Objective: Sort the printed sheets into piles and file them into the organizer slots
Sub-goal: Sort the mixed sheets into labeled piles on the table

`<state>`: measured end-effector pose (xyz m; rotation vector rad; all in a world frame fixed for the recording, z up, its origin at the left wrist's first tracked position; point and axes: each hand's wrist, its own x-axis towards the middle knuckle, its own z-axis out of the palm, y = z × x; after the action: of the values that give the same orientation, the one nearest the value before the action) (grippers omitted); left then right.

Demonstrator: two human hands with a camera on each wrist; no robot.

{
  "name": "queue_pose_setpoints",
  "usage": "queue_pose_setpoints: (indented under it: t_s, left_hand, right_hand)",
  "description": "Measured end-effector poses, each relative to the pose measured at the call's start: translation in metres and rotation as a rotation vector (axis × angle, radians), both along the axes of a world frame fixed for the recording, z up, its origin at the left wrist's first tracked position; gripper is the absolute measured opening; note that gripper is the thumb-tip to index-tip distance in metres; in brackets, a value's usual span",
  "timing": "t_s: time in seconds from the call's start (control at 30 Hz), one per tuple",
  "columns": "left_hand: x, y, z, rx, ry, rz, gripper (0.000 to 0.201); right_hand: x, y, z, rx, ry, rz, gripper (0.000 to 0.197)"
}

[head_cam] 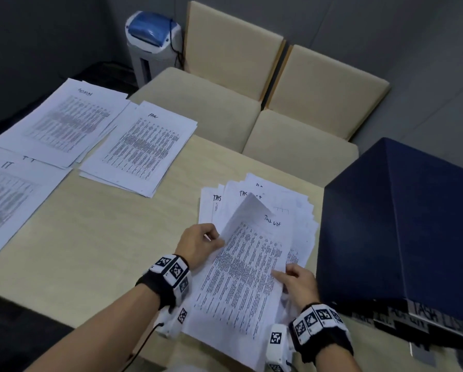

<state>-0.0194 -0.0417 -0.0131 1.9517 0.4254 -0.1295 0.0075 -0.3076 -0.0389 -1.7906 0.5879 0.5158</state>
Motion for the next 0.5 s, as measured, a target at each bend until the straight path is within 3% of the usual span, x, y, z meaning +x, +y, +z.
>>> queue_pose_setpoints:
  t_s: [0.1, 0.3, 0.4, 0.5]
  left_hand:
    - [0.004, 0.009, -0.004, -0.1, -0.007, 0.052, 0.032]
    - [0.008, 0.023, -0.01, -0.181, -0.018, 0.095, 0.013]
    - [0.008, 0.022, -0.007, -0.246, -0.053, 0.075, 0.028]
    - [0.009, 0.015, 0.001, -0.401, -0.032, 0.047, 0.027]
  right_hand:
    - [-0.01, -0.004, 0.01, 0.001, -0.087, -0.103, 0.007]
    - [-0.034, -0.011, 0.006, 0.154, -0.197, -0.348, 0.016]
    - [-0.043, -0.005, 0.013, 0.242, -0.146, -0.327, 0.015]
    - [-0.044, 0.0, 0.015, 0.238, -0.14, -0.302, 0.019]
